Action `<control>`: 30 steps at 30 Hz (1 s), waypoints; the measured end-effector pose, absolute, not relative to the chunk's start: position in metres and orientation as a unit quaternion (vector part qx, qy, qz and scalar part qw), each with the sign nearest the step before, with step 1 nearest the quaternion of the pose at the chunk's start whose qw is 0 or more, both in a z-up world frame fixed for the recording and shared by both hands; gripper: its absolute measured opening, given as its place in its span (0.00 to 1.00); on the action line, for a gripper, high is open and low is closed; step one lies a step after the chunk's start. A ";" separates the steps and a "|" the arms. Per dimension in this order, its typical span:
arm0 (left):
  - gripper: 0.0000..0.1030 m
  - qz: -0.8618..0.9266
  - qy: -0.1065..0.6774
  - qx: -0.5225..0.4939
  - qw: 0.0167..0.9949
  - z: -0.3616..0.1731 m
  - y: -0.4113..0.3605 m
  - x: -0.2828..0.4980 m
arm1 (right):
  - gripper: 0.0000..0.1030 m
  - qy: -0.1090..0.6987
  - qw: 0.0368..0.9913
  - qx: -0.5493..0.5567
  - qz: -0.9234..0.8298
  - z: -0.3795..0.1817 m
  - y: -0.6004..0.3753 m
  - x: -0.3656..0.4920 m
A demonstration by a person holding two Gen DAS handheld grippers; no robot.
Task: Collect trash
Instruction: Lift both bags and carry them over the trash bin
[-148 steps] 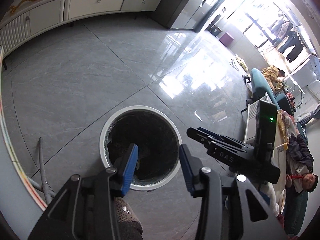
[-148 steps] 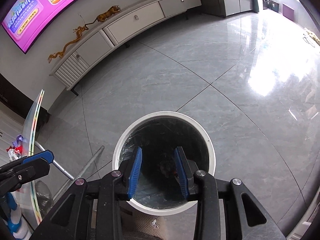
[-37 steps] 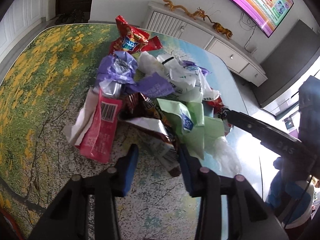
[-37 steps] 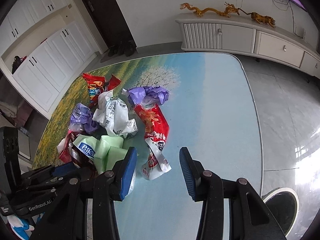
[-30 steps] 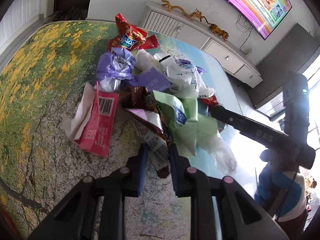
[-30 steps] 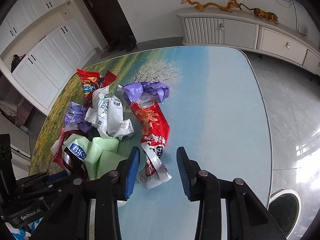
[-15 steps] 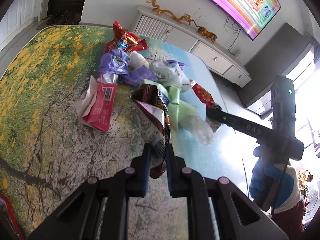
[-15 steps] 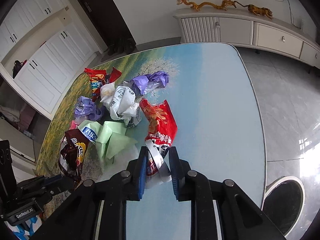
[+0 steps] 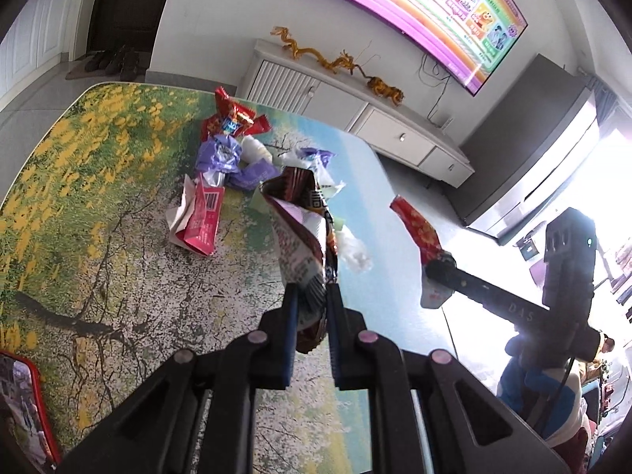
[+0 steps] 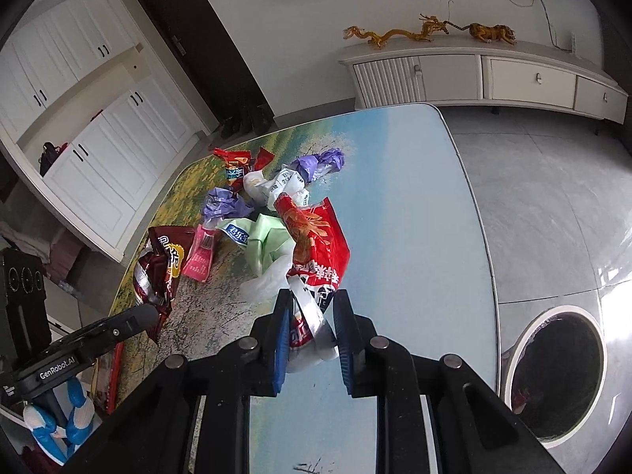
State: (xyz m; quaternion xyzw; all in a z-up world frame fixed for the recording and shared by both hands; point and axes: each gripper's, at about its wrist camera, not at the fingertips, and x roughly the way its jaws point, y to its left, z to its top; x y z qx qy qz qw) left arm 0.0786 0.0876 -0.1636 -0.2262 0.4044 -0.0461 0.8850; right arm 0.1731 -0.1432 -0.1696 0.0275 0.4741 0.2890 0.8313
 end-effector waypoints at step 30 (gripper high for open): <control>0.12 -0.131 0.356 -0.171 0.909 -0.111 0.024 0.087 | 0.19 0.418 0.879 0.127 0.192 -0.133 -0.250 0.142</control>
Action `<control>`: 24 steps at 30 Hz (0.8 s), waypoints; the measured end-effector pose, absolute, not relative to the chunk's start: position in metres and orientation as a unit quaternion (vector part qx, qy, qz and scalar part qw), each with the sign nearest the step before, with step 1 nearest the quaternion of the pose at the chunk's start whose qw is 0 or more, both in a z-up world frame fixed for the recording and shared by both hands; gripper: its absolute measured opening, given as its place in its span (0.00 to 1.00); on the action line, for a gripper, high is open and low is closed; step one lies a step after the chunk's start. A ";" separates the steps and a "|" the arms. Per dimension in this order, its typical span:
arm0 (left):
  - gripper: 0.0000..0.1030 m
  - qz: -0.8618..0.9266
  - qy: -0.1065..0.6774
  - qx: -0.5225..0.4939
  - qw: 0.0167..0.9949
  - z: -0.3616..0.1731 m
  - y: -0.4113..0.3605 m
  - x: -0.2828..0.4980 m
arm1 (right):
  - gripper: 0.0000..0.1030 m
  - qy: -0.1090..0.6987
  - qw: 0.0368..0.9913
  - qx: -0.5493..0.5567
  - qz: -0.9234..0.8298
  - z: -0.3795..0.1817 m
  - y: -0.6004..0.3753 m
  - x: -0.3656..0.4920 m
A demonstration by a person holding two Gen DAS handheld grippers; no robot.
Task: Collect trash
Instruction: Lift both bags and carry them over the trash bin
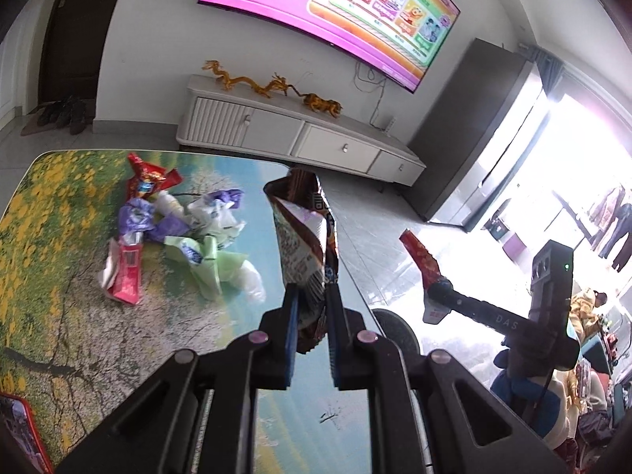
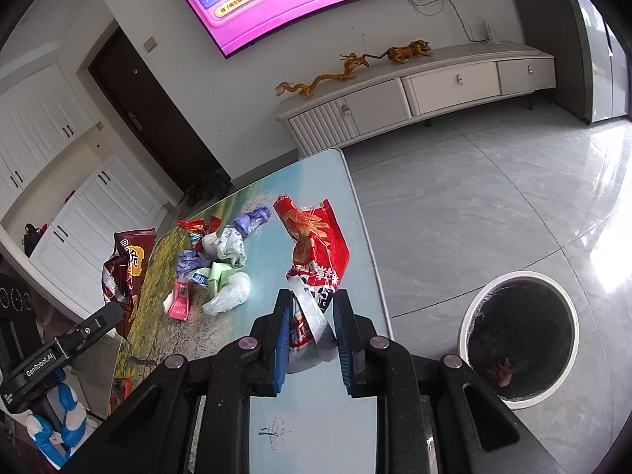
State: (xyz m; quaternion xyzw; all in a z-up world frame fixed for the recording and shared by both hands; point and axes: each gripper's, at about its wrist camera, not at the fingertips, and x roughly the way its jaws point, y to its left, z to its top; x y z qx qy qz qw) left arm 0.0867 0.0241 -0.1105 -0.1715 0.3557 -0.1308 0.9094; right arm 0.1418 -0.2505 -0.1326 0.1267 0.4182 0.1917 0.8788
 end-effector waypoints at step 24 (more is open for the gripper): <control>0.12 -0.282 0.446 -0.006 0.850 -0.159 -0.205 0.193 | 0.19 0.448 0.864 0.231 0.018 -0.205 -0.419 0.162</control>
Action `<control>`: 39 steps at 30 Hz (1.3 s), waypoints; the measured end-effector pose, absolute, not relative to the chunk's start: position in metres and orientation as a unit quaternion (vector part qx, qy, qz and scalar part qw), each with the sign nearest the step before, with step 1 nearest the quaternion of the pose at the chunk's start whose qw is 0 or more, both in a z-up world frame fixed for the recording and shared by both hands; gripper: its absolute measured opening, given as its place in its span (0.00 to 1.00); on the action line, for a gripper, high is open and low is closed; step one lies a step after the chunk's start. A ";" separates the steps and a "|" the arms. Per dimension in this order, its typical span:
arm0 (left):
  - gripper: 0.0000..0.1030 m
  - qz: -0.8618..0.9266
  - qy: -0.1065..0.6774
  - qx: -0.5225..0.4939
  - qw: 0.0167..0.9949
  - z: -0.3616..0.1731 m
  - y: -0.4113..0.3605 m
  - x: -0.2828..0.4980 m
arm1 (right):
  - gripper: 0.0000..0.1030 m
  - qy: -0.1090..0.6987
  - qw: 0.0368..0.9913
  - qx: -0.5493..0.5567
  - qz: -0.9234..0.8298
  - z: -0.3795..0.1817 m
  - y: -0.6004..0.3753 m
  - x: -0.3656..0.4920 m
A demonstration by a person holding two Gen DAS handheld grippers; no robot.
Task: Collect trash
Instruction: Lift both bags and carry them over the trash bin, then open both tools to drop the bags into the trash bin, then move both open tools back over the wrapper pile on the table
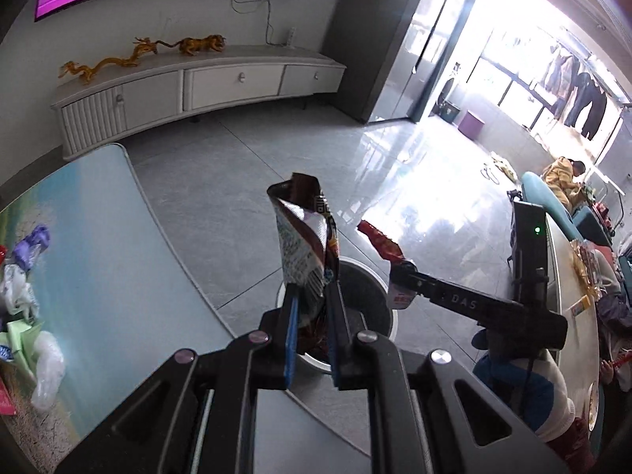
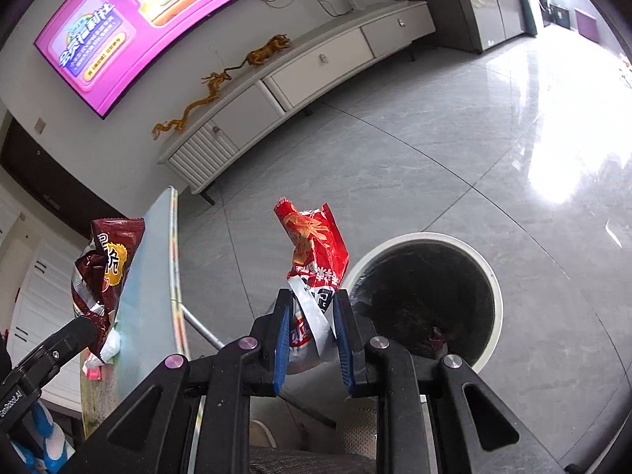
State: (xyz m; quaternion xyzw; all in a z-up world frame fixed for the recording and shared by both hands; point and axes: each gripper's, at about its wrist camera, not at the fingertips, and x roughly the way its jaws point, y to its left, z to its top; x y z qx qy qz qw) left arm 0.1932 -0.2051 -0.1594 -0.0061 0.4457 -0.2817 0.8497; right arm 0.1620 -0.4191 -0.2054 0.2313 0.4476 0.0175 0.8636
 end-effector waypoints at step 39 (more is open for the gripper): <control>0.45 -0.264 0.441 -0.035 0.857 -0.168 -0.225 0.228 | 0.39 0.416 0.859 0.293 -0.056 -0.204 -0.477 0.159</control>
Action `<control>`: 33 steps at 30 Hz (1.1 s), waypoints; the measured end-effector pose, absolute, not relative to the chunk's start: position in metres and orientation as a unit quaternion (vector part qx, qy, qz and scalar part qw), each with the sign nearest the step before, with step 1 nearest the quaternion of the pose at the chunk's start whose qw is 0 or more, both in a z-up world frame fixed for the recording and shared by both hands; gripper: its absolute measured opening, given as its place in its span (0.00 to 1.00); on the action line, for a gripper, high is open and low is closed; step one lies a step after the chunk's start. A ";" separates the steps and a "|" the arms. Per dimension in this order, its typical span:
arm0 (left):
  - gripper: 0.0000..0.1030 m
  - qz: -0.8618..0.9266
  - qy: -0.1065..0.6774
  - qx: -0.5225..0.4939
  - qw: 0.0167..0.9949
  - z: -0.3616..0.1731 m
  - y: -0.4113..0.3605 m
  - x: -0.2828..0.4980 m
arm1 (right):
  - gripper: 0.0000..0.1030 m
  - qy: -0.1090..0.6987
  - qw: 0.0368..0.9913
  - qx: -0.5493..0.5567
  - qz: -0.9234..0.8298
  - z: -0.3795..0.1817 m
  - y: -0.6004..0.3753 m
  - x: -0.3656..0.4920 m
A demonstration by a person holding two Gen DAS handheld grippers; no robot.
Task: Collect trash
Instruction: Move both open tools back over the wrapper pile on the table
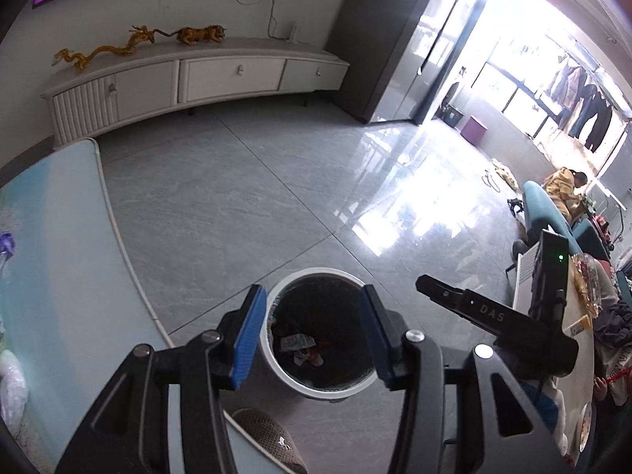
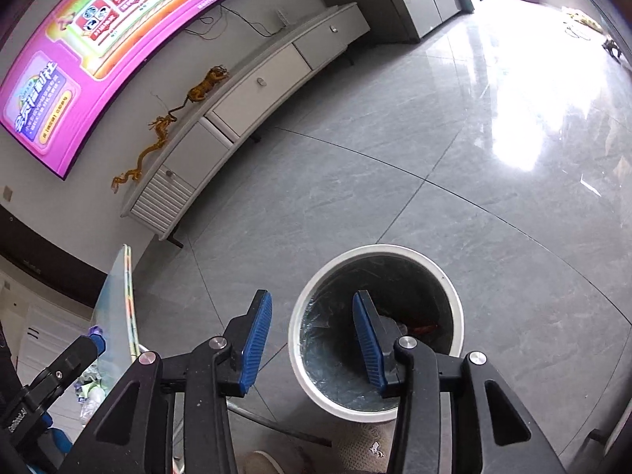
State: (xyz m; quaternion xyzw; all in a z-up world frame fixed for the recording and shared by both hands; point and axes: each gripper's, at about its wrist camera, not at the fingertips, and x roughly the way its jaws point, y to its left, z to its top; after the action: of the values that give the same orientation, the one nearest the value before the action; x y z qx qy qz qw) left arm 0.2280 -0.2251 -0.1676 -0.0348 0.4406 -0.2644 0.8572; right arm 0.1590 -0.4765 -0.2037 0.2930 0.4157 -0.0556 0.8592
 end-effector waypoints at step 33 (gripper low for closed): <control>0.45 -0.085 0.288 -0.119 0.946 -0.061 0.017 0.095 | 0.41 0.369 0.914 0.126 0.113 -0.065 -0.232 0.142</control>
State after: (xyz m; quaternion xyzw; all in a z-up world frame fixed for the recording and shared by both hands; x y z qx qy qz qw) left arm 0.0950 0.0173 -0.0606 -0.1190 0.2877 -0.0852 0.9465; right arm 0.1421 -0.2324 -0.0647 0.1259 0.3688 0.1131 0.9140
